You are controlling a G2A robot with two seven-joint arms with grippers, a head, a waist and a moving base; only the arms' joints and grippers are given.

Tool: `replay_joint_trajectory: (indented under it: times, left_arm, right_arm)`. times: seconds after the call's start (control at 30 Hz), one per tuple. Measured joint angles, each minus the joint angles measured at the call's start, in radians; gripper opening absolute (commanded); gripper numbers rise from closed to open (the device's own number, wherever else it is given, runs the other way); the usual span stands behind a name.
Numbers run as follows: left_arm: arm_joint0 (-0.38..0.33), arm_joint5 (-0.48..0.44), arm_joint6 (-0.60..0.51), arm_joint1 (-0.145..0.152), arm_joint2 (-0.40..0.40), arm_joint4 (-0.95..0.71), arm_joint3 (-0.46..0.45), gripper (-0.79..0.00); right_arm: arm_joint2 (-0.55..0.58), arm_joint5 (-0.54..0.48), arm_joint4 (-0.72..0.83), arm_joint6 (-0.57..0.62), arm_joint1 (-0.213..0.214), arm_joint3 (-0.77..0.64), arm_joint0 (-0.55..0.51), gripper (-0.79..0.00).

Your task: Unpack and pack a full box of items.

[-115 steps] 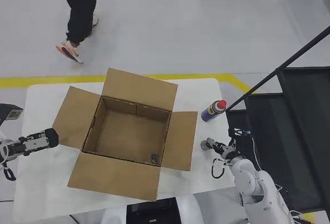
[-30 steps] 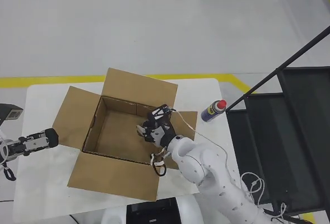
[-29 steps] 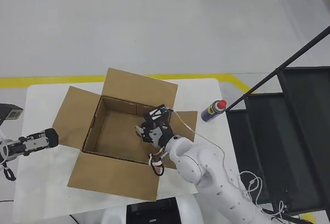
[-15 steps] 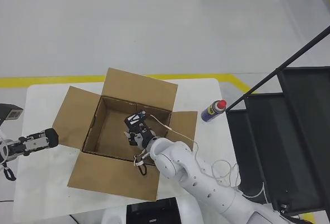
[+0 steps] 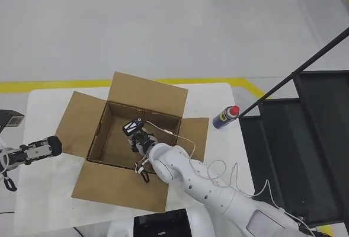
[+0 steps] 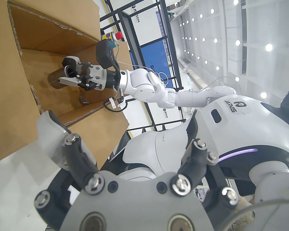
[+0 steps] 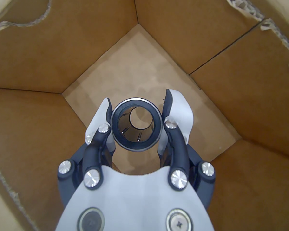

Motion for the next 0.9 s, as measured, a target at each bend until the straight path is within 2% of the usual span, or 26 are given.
replay_joint_trajectory:
  times: [0.63,0.67,0.7,0.73,0.77,0.8,0.9]
  left_arm:
    - [0.000,0.000,0.000,0.000,0.000,0.000,0.000,0.000]
    - [0.000,0.000,0.000,0.000,0.000,0.000,0.000,0.000]
    - [0.000,0.000,0.000,0.000,0.000,0.000,0.000,0.000]
    - [0.000,0.000,0.000,0.000,0.000,0.000,0.000,0.000]
    - [0.000,0.000,0.000,0.000,0.000,0.000,0.000,0.000]
    - [0.000,0.000,0.000,0.000,0.000,0.000,0.000,0.000]
    - [0.000,0.000,0.000,0.000,0.000,0.000,0.000,0.000]
  right_arm:
    - [-0.013,-0.002,-0.020,-0.003,-0.049,0.159,0.060,-0.770]
    - [-0.013,-0.001,-0.022,-0.004,-0.052,0.164,0.061,-0.723]
    - [-0.012,-0.001,-0.024,-0.004,-0.053,0.168,0.061,-0.634]
    - [-0.012,-0.002,-0.026,-0.005,-0.055,0.171,0.062,-0.406]
    - [-0.011,-0.002,-0.030,-0.006,-0.056,0.175,0.062,-0.058]
    - [-0.011,-0.001,-0.034,-0.008,-0.058,0.178,0.062,0.000]
    - [-0.007,0.002,-0.042,-0.017,-0.061,0.186,0.059,0.000]
